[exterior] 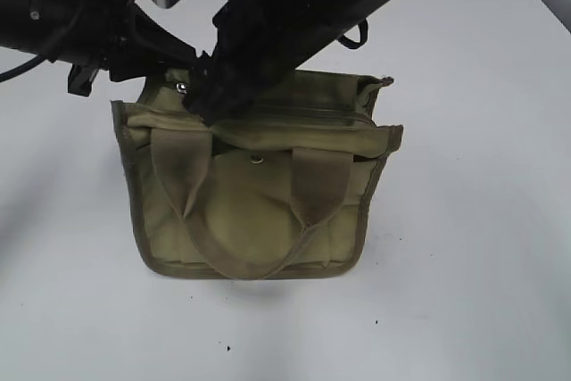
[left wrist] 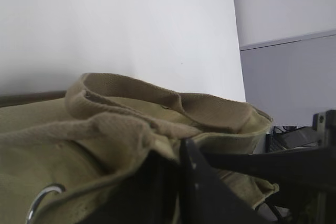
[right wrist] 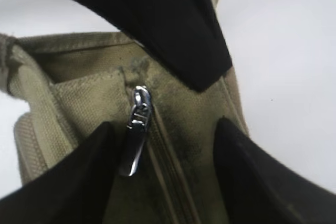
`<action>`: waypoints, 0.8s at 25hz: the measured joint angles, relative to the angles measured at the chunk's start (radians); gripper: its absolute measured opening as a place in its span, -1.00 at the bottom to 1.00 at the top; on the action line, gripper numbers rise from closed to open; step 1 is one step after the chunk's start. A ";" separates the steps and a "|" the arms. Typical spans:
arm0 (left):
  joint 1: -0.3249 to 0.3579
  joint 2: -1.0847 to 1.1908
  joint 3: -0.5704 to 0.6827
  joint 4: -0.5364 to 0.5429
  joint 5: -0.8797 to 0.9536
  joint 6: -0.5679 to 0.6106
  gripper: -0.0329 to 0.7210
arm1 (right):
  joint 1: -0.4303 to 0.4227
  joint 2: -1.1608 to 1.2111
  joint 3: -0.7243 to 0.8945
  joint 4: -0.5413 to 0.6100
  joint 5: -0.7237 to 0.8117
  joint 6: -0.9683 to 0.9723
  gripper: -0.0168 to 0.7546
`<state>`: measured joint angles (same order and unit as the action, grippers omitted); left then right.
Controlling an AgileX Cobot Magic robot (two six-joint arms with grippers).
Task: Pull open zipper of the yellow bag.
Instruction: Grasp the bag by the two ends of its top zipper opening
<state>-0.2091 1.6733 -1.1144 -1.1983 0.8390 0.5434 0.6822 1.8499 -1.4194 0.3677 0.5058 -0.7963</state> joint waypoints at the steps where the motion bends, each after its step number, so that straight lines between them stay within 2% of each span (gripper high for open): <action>1: 0.000 0.000 0.000 -0.006 -0.001 0.000 -0.83 | 0.000 0.006 -0.001 0.001 -0.006 0.000 0.16; 6: 0.000 0.003 0.000 -0.020 0.001 0.000 -0.83 | 0.014 0.021 -0.004 -0.005 -0.006 -0.002 -0.18; 13: 0.000 0.003 0.000 -0.025 0.022 0.001 -0.83 | 0.037 0.022 -0.006 -0.063 0.043 -0.004 -0.92; 20: -0.003 0.003 0.000 -0.036 0.045 0.004 -0.83 | 0.008 0.001 -0.009 -0.171 0.153 0.117 -0.95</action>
<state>-0.2117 1.6764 -1.1144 -1.2348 0.8841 0.5470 0.6902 1.8504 -1.4289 0.1967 0.6584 -0.6796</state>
